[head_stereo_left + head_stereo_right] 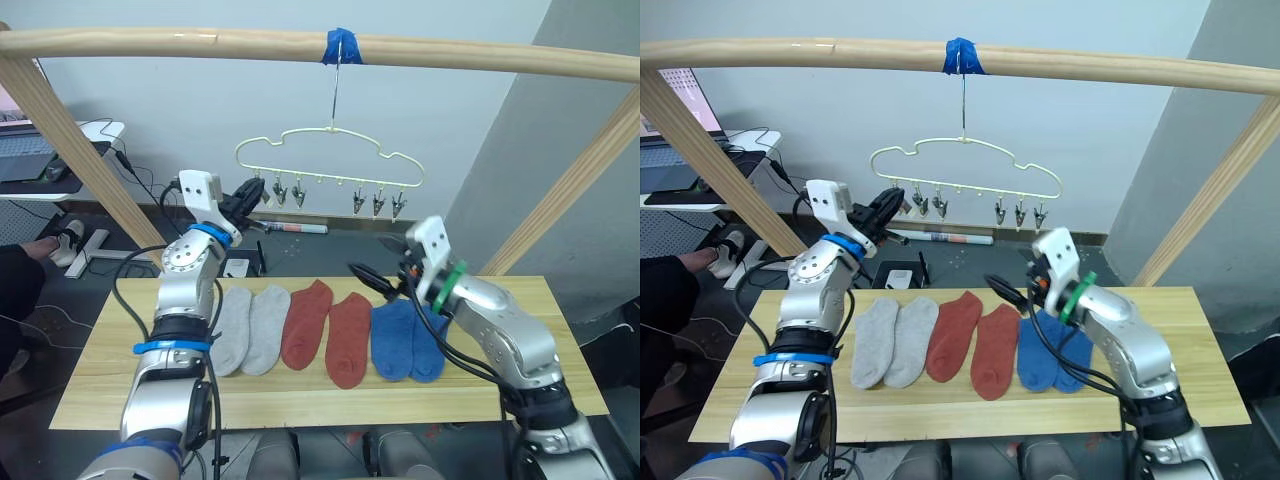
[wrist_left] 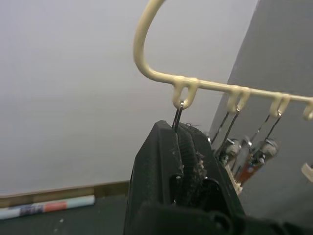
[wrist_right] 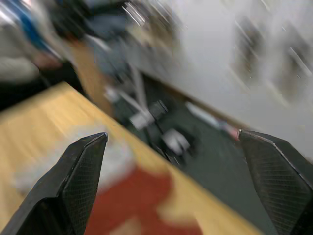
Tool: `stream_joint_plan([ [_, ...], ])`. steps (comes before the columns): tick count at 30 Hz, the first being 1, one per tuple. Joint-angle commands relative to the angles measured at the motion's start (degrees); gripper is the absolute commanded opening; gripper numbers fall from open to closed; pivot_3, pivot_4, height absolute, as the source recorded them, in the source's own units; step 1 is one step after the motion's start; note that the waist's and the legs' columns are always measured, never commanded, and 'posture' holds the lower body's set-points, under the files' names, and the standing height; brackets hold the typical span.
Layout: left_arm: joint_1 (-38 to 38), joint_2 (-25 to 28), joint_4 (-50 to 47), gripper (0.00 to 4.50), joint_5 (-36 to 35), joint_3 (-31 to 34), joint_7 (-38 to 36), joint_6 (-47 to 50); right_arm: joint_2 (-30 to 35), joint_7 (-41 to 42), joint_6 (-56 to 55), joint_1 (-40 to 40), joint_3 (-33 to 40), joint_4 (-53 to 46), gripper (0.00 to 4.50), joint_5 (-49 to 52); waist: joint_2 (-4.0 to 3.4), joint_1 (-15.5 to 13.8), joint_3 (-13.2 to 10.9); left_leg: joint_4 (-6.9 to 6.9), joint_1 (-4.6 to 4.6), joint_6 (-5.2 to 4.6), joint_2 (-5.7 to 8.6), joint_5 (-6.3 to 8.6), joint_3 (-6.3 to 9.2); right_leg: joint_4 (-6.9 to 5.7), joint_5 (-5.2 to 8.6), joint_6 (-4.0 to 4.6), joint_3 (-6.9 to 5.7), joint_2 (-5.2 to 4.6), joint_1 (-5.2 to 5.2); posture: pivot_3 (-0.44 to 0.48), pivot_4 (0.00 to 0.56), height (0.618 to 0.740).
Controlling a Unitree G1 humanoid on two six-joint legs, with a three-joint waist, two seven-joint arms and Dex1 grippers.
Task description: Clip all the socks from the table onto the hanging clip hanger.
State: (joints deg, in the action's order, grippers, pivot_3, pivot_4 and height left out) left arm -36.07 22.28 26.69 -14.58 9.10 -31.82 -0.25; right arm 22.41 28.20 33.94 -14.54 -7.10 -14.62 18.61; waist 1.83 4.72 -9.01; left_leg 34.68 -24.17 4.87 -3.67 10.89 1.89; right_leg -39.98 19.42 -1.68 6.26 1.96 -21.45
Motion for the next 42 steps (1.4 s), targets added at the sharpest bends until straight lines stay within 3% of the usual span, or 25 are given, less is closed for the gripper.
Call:
stream_joint_plan([
  [1, 2.0, 2.0, -6.7, 0.01, -1.5, -0.3, -1.7, 6.4, 2.0, -2.8, -1.8, 3.8, 4.5, 1.3, 4.5, -2.8, -0.06, 0.0, 0.0, 0.0, 0.0, 0.0, -0.01, 0.0, 0.02, -0.01, 0.03, -0.04, -0.02, 0.0, 0.0, -0.059, 0.164, 0.74],
  [4, 3.6, 3.4, -10.5, 0.01, -3.1, 0.0, -3.1, 11.7, 6.0, -3.6, -4.1, 7.7, 3.7, 6.6, 4.5, -8.4, -0.18, 0.1, -0.1, 0.05, 0.06, 0.0, -0.01, 0.0, -0.01, -0.02, 0.11, -0.19, 0.01, 0.01, 0.05, -0.059, 0.163, 0.74],
  [8, 4.4, 3.7, -13.2, 0.01, -4.0, -0.3, -3.9, 15.5, 7.9, -2.7, -8.8, 6.8, 0.8, 15.3, 4.5, -13.5, -0.23, 0.4, -0.2, 0.05, 0.22, -0.01, -0.02, 0.0, -0.18, -0.02, 0.13, -0.22, 0.2, 0.03, 0.1, -0.062, 0.163, 0.74],
  [24, 5.6, 4.4, -16.9, 0.01, -5.6, 0.9, -3.5, 20.4, 4.2, 4.9, -16.4, -5.1, -4.1, 42.1, 4.5, -19.4, -0.11, 0.3, -0.8, 0.13, 0.28, -0.02, -0.02, 0.01, -0.41, 0.0, -0.03, -0.19, 0.45, 0.05, 0.1, -0.024, 0.172, 0.74],
  [28, 6.3, 4.3, -17.9, 0.0, -5.7, 1.1, -3.1, 20.7, 3.6, 7.1, -16.5, -5.3, -4.5, 42.2, 3.53, -19.2, -0.09, 0.2, -0.8, 0.14, 0.3, -0.02, -0.03, 0.01, -0.38, -0.01, -0.02, -0.21, 0.43, 0.05, 0.14, -0.016, 0.17, 0.74],
  [37, 6.5, 4.4, -17.8, 0.0, -5.5, 1.4, -3.0, 20.8, 5.2, 8.0, -16.4, -0.8, -3.6, 37.4, 0.11, -19.5, -0.1, 0.1, -0.8, 0.16, 0.29, -0.02, -0.02, 0.01, -0.38, 0.0, -0.03, -0.26, 0.43, 0.05, 0.16, -0.009, 0.165, 0.74],
  [42, 6.3, 4.1, -17.7, 0.0, -7.7, 1.8, -3.9, 23.9, 10.0, 8.0, -15.5, 5.9, 0.9, 26.7, 0.05, -18.5, -0.1, -0.2, -0.8, 0.16, 0.28, -0.02, 0.0, 0.01, -0.38, 0.0, -0.02, -0.28, 0.43, 0.01, 0.16, -0.017, 0.162, 0.74],
])
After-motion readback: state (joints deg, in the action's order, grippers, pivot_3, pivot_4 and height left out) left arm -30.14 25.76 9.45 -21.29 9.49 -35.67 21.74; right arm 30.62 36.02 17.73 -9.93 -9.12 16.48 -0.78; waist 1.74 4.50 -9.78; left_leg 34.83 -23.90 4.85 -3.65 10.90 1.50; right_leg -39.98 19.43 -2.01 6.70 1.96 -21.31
